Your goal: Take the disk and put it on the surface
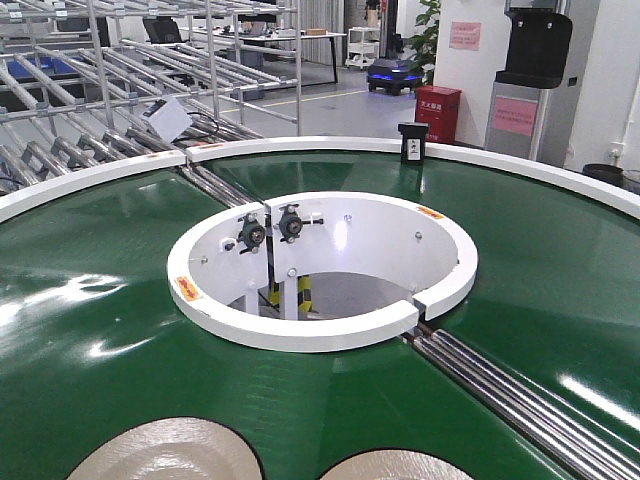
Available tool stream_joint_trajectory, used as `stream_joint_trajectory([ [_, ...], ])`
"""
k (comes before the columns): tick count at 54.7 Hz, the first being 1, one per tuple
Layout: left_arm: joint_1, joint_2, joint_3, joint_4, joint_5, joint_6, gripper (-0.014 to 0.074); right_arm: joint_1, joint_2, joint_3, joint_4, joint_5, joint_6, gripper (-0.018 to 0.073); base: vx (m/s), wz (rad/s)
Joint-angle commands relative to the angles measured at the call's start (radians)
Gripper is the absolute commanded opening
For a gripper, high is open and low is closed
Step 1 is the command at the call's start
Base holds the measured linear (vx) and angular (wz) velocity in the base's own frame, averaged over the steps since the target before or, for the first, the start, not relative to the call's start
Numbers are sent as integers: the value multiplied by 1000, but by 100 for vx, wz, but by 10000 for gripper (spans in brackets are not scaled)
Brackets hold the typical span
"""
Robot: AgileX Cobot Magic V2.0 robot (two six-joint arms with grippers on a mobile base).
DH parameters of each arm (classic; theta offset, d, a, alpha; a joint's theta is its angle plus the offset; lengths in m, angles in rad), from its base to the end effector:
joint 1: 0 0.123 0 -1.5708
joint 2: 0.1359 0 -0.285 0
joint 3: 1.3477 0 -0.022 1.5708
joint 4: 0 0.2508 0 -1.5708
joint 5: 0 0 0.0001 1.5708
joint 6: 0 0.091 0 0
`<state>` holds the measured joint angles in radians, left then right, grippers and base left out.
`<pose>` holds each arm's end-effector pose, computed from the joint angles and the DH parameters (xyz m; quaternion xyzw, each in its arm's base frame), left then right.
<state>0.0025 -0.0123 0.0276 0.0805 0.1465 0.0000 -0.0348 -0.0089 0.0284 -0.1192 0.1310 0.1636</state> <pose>0.0565 0.0012 0.1913 0.0243 0.7324 0.0322 0.6797 0.0568 -0.0034 0.1922 0.0345 0.7280 -0.0020 0.6847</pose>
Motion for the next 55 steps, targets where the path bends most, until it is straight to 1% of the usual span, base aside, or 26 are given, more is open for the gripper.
stream_joint_trajectory([
  [1, -7, -15, 25, -9, -80, 0, 1, -6, -14, -3, -10, -82, -11, -9, 0, 0],
  [31, -7, -15, 25, -9, -80, 0, 1, -6, -14, -3, -10, -82, -11, -9, 0, 0],
  [35, -7, -15, 25, -9, -110, 0, 1, -6, -14, -3, -10, -92, -11, -9, 0, 0],
  [40, -7, -15, 24, -9, -271, 9, 1, -6, -14, -3, -10, -138, -11, -9, 0, 0],
  [48, -7, -15, 23, -9, -467, 15, 1, -6, -14, -5, -9, -315, -11, -9, 0, 0],
  [50, -7, -15, 14, -9, -561, 34, 1, -6, -14, -6, -9, -377, -11, -9, 0, 0],
  [53, -7, -15, 4, -10, -677, 33, 1, -6, -14, -14, -9, -447, -11, -9, 0, 0],
  [55, -7, -15, -9, -17, -720, 27, 1, -6, -14, -30, -8, -462, -10, -9, 0, 0],
])
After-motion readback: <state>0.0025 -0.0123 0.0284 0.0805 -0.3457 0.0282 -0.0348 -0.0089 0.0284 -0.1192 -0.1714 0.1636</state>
